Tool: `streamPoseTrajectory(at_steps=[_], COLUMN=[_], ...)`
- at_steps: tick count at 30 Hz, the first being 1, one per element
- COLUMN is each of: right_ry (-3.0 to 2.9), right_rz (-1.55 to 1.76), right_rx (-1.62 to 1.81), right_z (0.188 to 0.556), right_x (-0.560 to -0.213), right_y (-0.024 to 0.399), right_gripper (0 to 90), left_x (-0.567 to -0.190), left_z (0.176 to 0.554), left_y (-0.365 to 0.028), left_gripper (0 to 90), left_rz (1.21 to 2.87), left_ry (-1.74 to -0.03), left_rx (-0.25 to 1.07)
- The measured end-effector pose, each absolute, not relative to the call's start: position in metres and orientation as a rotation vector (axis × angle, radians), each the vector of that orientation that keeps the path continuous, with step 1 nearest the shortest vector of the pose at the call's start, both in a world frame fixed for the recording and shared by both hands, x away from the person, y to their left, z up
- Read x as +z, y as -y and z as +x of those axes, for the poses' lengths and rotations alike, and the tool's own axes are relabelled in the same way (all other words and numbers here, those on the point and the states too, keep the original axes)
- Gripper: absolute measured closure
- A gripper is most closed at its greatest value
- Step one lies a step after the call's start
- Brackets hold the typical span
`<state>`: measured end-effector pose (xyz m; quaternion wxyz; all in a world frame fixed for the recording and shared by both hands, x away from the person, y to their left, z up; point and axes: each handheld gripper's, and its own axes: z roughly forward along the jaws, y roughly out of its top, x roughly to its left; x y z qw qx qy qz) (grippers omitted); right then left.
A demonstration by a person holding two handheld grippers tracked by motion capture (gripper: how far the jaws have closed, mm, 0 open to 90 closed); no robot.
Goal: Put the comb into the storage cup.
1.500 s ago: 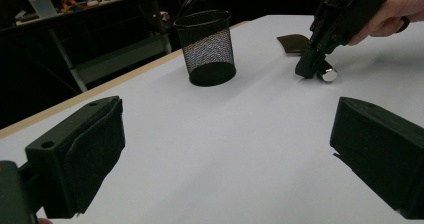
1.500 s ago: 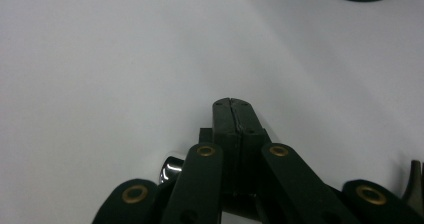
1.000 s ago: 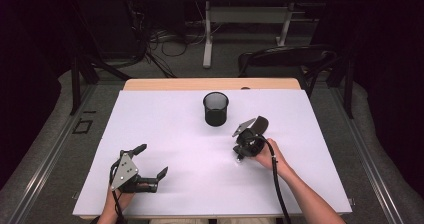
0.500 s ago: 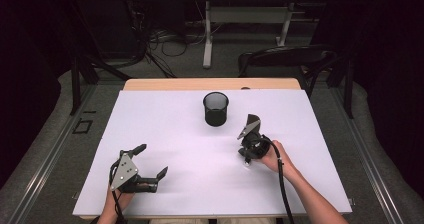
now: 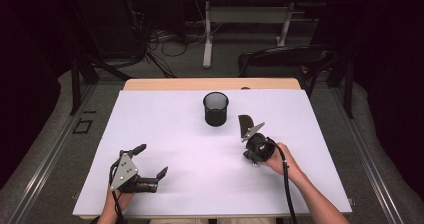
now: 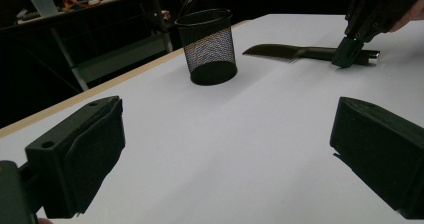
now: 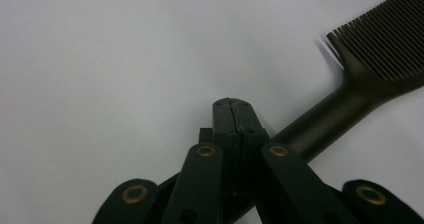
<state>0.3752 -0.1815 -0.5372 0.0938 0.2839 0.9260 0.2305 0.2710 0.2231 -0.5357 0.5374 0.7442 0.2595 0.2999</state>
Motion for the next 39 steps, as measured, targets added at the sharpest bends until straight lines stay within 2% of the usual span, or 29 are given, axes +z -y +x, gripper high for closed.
streamPoseTrajectory(at_steps=[29, 30, 32, 35, 36, 37, 38, 39], right_ry=[-2.702, -2.698, -2.696, -2.660, -2.660, -2.647, -2.647, -2.644], right_rz=[0.933, 0.960, 0.955, 0.993, 0.993, 1.016, 1.016, 1.031], right_rx=[0.711, 0.740, 0.754, 0.815, 0.815, 0.832, 0.832, 0.835], right_z=[0.373, 0.371, 0.370, 0.366, 0.366, 0.365, 0.365, 0.364], right_x=[-0.534, -0.531, -0.530, -0.520, -0.520, -0.517, -0.517, -0.514], right_y=[0.200, 0.202, 0.203, 0.207, 0.207, 0.209, 0.209, 0.210], right_gripper=[89.1, 84.7, 82.9, 73.6, 73.6, 67.6, 67.6, 62.2], left_x=[-0.536, -0.535, -0.535, -0.535, -0.535, -0.535, -0.535, -0.535], left_z=[0.271, 0.271, 0.271, 0.271, 0.271, 0.271, 0.271, 0.270], left_y=[-0.222, -0.222, -0.222, -0.222, -0.222, -0.222, -0.222, -0.222], left_gripper=[1.0, 1.0, 1.0, 1.0, 1.0, 1.0, 1.0, 1.0], left_rz=[1.780, 1.778, 1.777, 1.779, 1.779, 1.776, 1.776, 1.775], left_ry=[-0.608, -0.607, -0.606, -0.605, -0.605, -0.605, -0.605, -0.607], left_rx=[0.711, 0.714, 0.715, 0.712, 0.712, 0.710, 0.710, 0.711])
